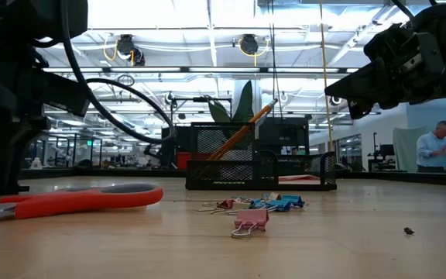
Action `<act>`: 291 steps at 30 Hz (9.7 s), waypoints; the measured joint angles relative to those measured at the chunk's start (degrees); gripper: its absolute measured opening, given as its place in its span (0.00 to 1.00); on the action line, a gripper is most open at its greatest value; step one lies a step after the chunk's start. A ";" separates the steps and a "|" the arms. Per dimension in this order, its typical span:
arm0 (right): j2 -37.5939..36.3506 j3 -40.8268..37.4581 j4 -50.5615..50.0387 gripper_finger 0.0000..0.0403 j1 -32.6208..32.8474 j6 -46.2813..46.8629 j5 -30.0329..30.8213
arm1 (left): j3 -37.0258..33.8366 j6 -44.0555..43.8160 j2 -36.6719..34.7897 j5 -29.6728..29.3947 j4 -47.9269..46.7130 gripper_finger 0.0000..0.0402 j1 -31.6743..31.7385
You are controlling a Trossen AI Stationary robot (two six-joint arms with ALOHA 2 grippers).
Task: Pick and place office supplies into organizer
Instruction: Put the black pen into the desk organizer
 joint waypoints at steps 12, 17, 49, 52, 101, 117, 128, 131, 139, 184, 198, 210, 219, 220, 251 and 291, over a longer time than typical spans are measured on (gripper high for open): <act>0.00 0.00 -0.08 0.01 0.00 0.01 -0.04 | -0.07 1.38 0.17 -0.46 0.11 0.34 -0.11; 0.00 0.02 -0.08 0.01 0.00 0.00 -0.04 | -0.04 1.99 0.22 -0.42 0.51 0.19 -0.17; 0.02 0.02 0.05 0.01 0.00 0.00 -0.03 | 22.61 39.70 0.50 -19.77 10.78 0.13 4.57; 0.02 0.02 0.05 0.01 0.00 -0.02 -0.04 | 24.90 47.77 0.52 -21.48 19.20 0.13 6.38; 0.01 0.00 0.07 0.01 -0.02 -0.02 0.14 | 5.20 50.64 3.98 -11.68 64.28 0.13 28.44; 0.00 0.01 0.05 0.01 -0.01 -1.08 0.14 | 5.31 49.35 11.08 -10.93 67.46 0.13 29.27; 0.00 0.01 0.07 0.01 -0.02 -1.10 0.16 | 5.31 49.43 10.78 -9.47 67.25 0.25 28.88; 0.00 0.02 0.08 0.01 -0.01 -1.10 0.18 | 5.31 50.54 10.75 -9.57 67.60 0.34 28.88; 0.00 0.02 -0.01 0.01 -0.02 -1.10 1.40 | 5.20 58.33 2.94 -11.95 66.23 0.46 26.57; 0.00 0.02 -0.18 0.01 -0.02 0.00 1.16 | 5.25 1.76 -11.71 -13.23 -16.96 0.40 -3.76; 0.02 0.00 -0.47 0.01 -0.02 0.20 1.16 | 5.25 0.13 -7.54 -6.87 -15.72 0.40 -6.01; 0.00 0.00 -0.43 0.01 -0.02 0.63 1.14 | -3.23 -2.85 -7.56 -1.94 -10.48 0.39 -3.95; 0.02 0.02 -0.28 0.01 0.00 0.50 1.16 | -4.77 -0.95 -7.78 -1.36 -5.75 0.39 -3.86; 0.00 0.02 -0.09 0.01 -0.02 0.50 1.16 | -5.08 -0.98 -7.84 -1.42 -5.23 0.39 -3.87; 0.02 0.00 -0.37 0.01 0.00 0.63 1.16 | -7.42 2.78 -7.83 0.32 0.90 0.06 -3.47; 0.02 0.02 0.03 0.01 0.00 0.61 1.16 | -3.98 59.85 -6.73 -6.31 83.90 0.10 22.66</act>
